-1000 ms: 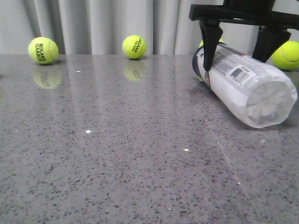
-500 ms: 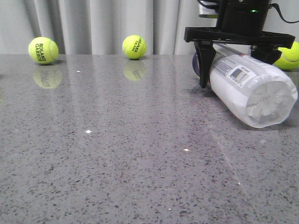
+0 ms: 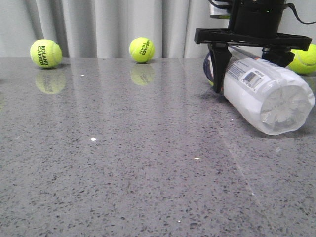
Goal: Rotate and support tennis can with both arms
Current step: 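Grasp the can with the right gripper, lift and swing it sideways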
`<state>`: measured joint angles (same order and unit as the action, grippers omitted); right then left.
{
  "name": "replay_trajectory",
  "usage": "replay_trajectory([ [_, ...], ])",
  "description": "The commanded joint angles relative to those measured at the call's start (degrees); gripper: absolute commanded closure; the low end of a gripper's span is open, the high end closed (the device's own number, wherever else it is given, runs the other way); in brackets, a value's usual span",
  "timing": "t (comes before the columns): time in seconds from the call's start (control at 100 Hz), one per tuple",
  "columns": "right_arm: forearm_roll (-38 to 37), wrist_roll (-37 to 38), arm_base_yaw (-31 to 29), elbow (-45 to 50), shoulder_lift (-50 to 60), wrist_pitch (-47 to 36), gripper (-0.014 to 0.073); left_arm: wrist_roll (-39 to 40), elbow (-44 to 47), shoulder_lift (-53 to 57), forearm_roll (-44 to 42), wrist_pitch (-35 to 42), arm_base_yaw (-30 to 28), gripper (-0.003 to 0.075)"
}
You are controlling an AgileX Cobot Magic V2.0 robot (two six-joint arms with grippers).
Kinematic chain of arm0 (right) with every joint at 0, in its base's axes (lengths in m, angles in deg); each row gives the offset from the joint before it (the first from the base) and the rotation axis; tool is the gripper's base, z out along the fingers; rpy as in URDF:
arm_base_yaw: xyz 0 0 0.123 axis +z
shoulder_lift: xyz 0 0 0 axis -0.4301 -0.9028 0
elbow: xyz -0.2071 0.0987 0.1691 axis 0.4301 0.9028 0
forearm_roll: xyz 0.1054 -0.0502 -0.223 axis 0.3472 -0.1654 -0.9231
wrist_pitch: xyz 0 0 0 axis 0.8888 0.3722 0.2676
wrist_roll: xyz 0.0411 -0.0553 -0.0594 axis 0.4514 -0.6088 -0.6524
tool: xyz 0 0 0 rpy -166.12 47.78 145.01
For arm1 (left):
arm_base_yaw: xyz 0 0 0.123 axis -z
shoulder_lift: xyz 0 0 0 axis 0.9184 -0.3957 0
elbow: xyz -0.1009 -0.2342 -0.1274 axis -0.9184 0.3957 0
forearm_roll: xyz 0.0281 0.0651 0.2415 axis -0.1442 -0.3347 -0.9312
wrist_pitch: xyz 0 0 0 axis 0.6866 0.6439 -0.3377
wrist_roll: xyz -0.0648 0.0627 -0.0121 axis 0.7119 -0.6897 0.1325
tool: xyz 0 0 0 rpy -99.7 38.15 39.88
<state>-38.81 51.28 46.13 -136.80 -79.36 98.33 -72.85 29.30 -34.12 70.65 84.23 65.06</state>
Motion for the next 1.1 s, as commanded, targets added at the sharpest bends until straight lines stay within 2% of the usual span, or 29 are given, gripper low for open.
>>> replay_trajectory([
  [0.0,-0.41,-1.86,-0.20,-3.10,2.97,-0.25,0.0255,0.70,2.60,1.94,0.48,4.48,0.06,0.0740],
  [0.18,-0.41,-7.83,-0.14,-9.58,2.97,3.18,0.0255,0.70,2.60,1.94,0.48,4.48,0.06,0.0740],
  [0.47,-0.30,-27.70,4.05,-18.32,2.97,4.64,0.0255,0.70,2.60,1.94,0.48,4.48,0.06,0.0740],
  [0.78,-0.30,-56.33,13.68,-18.85,2.97,0.67,0.0255,0.70,2.60,1.94,0.48,4.48,0.06,0.0740],
  [0.92,-0.30,-65.03,17.14,-18.85,2.97,-1.84,0.0255,0.70,2.60,1.94,0.48,4.48,0.06,0.0740],
  [1.09,-0.30,-70.25,20.04,-18.85,1.87,-2.21,0.0255,0.70,2.60,1.94,0.48,4.48,0.06,0.0740],
])
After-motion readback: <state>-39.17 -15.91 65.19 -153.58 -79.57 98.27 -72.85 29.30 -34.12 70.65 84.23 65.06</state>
